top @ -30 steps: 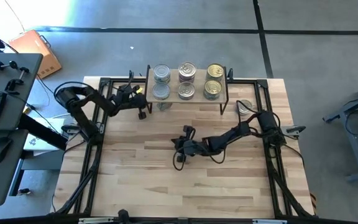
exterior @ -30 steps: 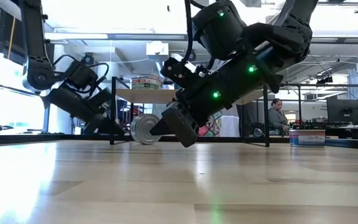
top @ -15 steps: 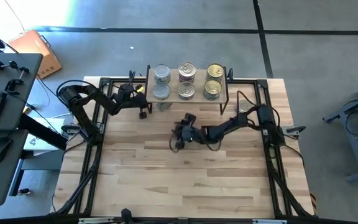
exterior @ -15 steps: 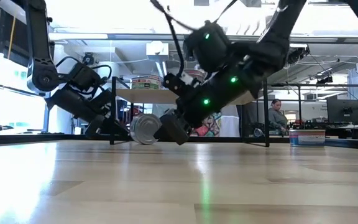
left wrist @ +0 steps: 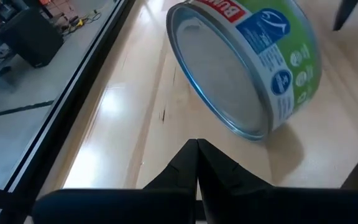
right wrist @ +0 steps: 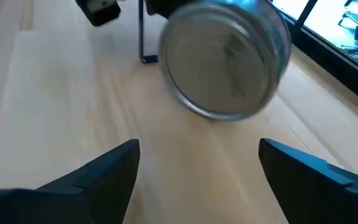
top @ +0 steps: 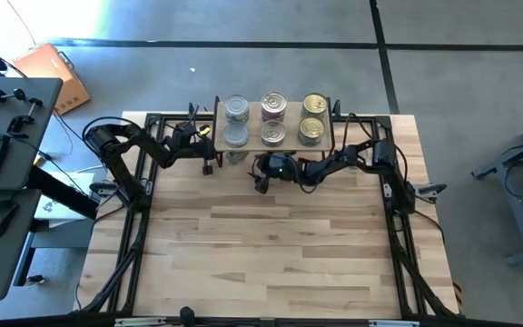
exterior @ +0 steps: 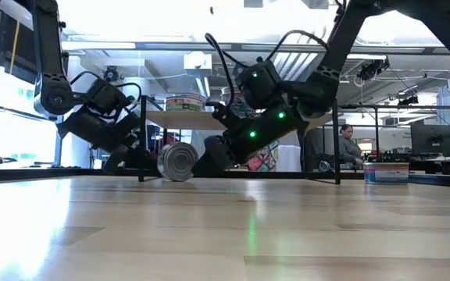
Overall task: Stack canned seafood by type on shelf
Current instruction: Stack the green white tuna can on top of the other green white tuna can on the shelf
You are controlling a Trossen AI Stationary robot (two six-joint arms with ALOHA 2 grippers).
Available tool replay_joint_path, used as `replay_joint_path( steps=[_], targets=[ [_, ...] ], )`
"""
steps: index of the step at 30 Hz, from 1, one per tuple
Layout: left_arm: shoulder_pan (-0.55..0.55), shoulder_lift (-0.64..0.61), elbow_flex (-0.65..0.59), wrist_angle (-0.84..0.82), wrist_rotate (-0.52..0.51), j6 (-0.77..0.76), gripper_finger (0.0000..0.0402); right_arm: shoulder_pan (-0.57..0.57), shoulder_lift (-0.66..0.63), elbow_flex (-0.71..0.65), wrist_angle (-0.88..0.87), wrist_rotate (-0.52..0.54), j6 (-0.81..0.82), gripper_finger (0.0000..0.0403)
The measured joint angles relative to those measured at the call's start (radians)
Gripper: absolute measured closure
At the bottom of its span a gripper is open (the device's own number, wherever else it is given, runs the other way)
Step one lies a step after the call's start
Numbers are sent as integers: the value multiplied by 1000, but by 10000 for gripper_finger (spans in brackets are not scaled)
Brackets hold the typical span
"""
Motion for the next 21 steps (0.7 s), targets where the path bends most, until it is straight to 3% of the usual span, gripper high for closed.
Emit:
replay_joint_path(
  steps=[10, 21],
  targets=[
    [-21, 0, 6, -8, 5, 37, 401, -21, 65, 41, 80, -19, -74, 80],
    [-28, 0, 15, -34, 80, 87, 401, -21, 80, 115, 70, -3, -166, 80]
  ],
)
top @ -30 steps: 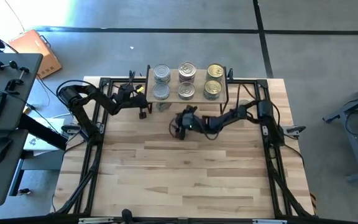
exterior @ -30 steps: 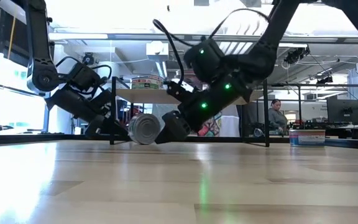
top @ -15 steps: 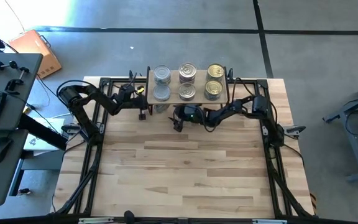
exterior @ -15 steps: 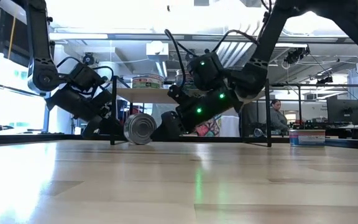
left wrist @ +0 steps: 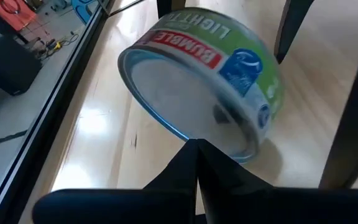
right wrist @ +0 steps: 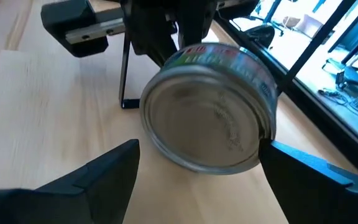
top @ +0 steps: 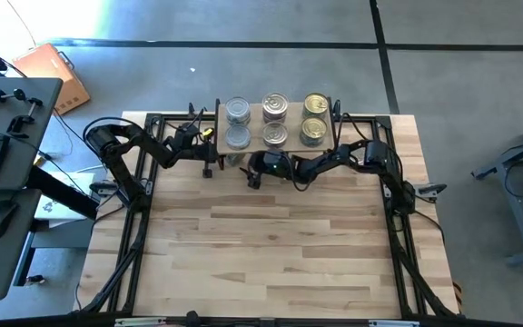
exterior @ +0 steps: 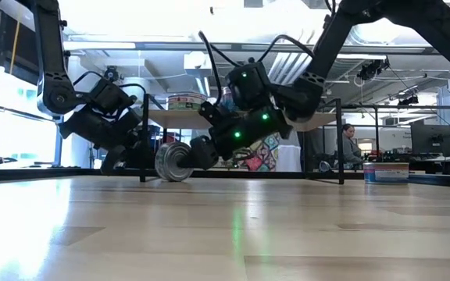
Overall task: Stack canned seafood by type on shelf
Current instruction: Stack the green white tuna can on top of the other green white tuna can on the shelf
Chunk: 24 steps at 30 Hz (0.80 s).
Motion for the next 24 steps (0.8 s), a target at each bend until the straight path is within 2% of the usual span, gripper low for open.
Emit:
replay_joint_path(
  steps=[5, 10, 17, 20, 24],
  targets=[
    [0, 0, 0, 2, 1, -1, 401, 0, 0, 13, -8, -11, -20, 80],
    [0, 0, 0, 3, 1, -2, 401, 9, 0, 14, -10, -66, -50, 80],
    [1, -1, 1, 8, 33, 1, 401, 59, 0, 14, -22, -67, -104, 80],
    [1, -1, 1, 7, 34, 2, 401, 79, 0, 14, -23, -24, -102, 80],
    [1, -1, 1, 10, 66, 14, 401, 93, 0, 14, -41, 91, -86, 80]
  ],
)
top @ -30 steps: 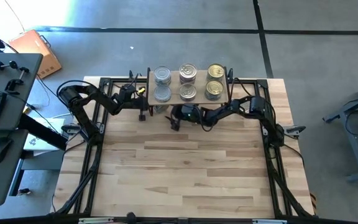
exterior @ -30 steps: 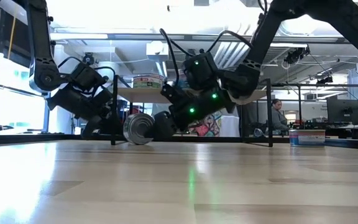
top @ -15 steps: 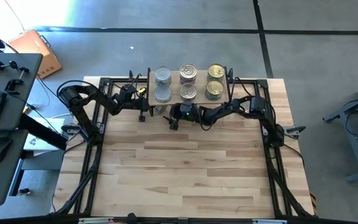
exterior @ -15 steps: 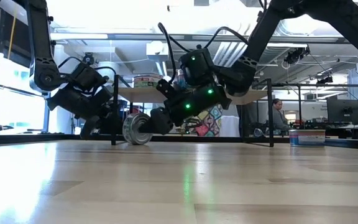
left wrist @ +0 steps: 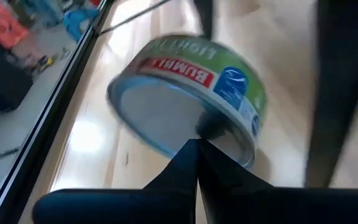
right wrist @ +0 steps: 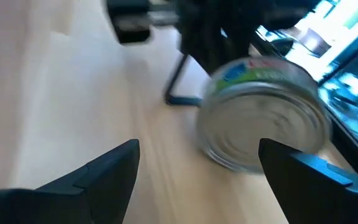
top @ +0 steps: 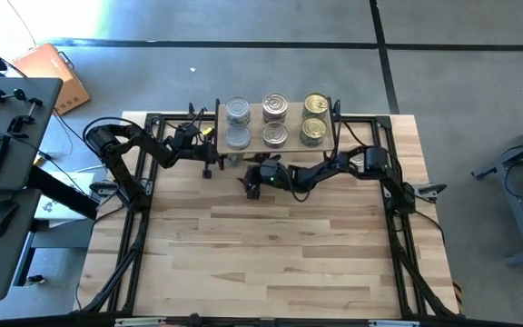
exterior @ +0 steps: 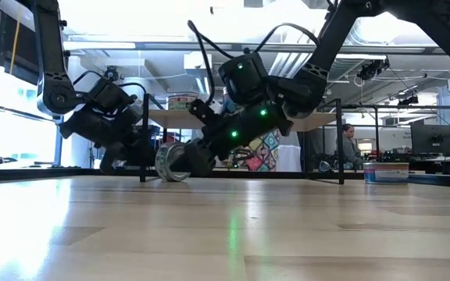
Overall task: Stack canned seafood by type on shelf
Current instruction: Stack the green white tuna can on top of the other green white tuna can on the shelf
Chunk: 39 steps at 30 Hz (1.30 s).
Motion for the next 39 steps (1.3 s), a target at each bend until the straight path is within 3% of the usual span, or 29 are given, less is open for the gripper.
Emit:
replay_joint_path(
  steps=[9, 14, 18, 32, 39],
  targets=[
    [0, 0, 14, 19, 32, -35, 401, -19, 0, 0, -34, 61, 75, 80],
    [-3, 0, 49, 7, 27, -96, 401, -43, 0, 0, -25, -35, 177, 80],
    [-20, 0, 58, -27, 28, -81, 401, -46, 0, 0, -13, -44, 209, 80],
    [-46, -2, 58, -74, 47, -32, 402, -17, 0, 0, -19, -130, 162, 80],
    [-43, -2, 59, -95, 51, -30, 401, 41, 0, 0, -104, -248, 79, 80]
  ],
)
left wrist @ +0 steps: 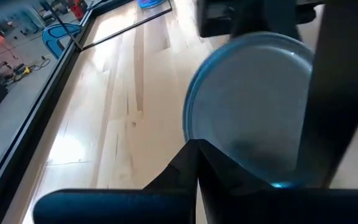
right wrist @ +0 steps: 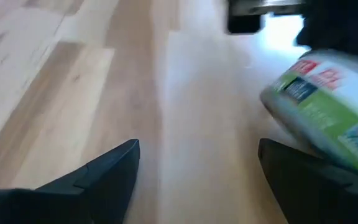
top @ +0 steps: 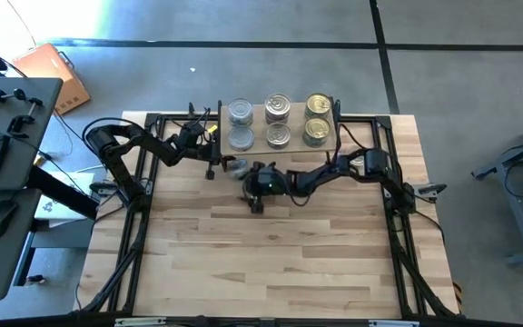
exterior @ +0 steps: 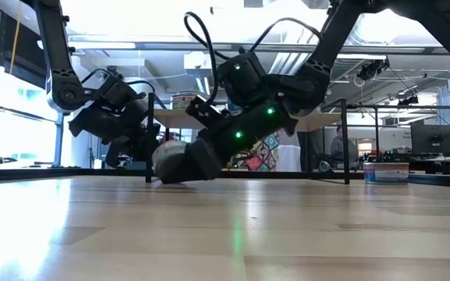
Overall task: Stack canned seafood by type on shelf
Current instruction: Stack the green white tuna can on top of the other green white tuna can on the shelf, then stack the blue tuna can on top of the other blue tuna can on the shelf
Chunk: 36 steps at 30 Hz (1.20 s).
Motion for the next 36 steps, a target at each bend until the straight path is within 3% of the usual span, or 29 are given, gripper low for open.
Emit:
replay_joint_path(
  steps=[7, 12, 15, 18, 23, 30, 36],
  targets=[
    [2, 0, -1, -9, -16, 0, 402, 38, -38, 2, -152, 13, 21, 80],
    [19, -1, -1, -16, -19, -22, 402, 60, -88, 0, -261, -66, -10, 80],
    [30, -2, -8, -24, -40, -62, 402, 60, -102, -1, -252, -90, -19, 82],
    [33, -22, -29, -24, -119, -91, 402, 41, -103, -1, -191, -43, -28, 99],
    [34, -68, -62, -39, -197, -128, 402, 12, -103, -1, -89, 72, -20, 176],
    [32, -83, -73, -26, -208, -117, 402, 0, -104, -1, -94, 78, -7, 315],
    [31, -83, -73, -27, -205, -114, 402, 14, -104, -1, -129, 154, -7, 384]
  ],
)
